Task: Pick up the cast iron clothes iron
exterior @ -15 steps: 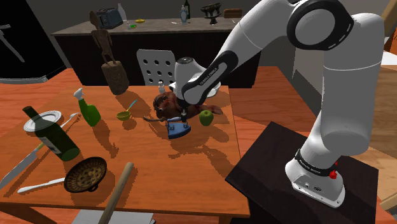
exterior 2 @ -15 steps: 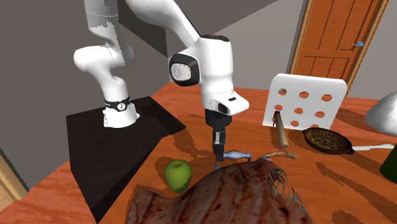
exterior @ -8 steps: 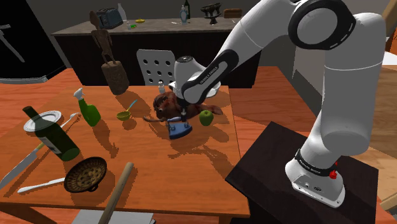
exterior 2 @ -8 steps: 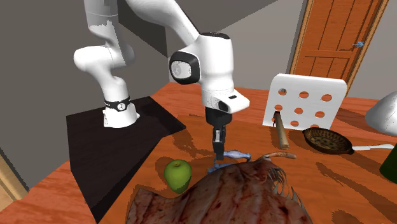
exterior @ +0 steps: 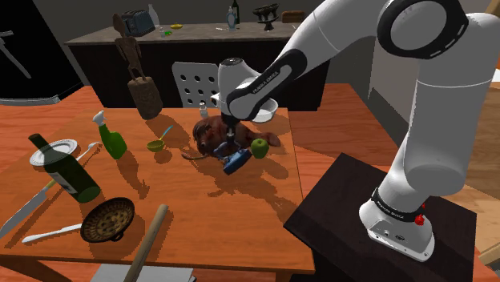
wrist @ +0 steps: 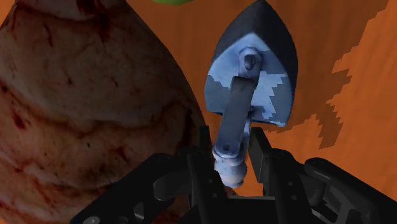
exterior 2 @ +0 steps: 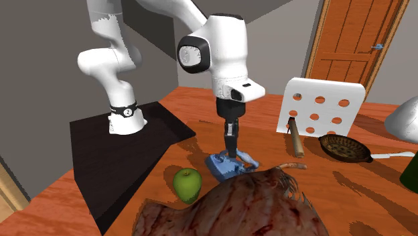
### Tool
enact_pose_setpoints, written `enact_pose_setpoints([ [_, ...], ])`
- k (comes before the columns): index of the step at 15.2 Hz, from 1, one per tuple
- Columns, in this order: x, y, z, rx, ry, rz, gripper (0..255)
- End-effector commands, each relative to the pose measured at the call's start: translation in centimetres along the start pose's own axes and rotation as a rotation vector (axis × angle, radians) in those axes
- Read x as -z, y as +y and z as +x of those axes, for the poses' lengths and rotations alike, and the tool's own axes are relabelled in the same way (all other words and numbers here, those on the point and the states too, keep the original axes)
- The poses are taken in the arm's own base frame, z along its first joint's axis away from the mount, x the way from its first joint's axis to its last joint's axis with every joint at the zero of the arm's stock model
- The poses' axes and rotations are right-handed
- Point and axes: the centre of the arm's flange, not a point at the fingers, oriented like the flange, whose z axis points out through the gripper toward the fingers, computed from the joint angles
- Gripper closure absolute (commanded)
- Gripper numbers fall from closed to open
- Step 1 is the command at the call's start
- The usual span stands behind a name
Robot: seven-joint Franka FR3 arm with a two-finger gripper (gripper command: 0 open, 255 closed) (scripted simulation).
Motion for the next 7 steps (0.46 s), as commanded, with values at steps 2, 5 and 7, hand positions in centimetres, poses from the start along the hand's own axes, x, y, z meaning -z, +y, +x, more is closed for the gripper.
enact_pose_setpoints([
  [2, 1.6, 0.3, 0.2, -0.002, 0.001, -0.001, 255],
  [5, 3.2, 0.4, 0.3, -0.002, 0.001, -0.001, 255],
  [7, 3.3, 0.5, 0.3, -0.002, 0.001, -0.001, 255],
])
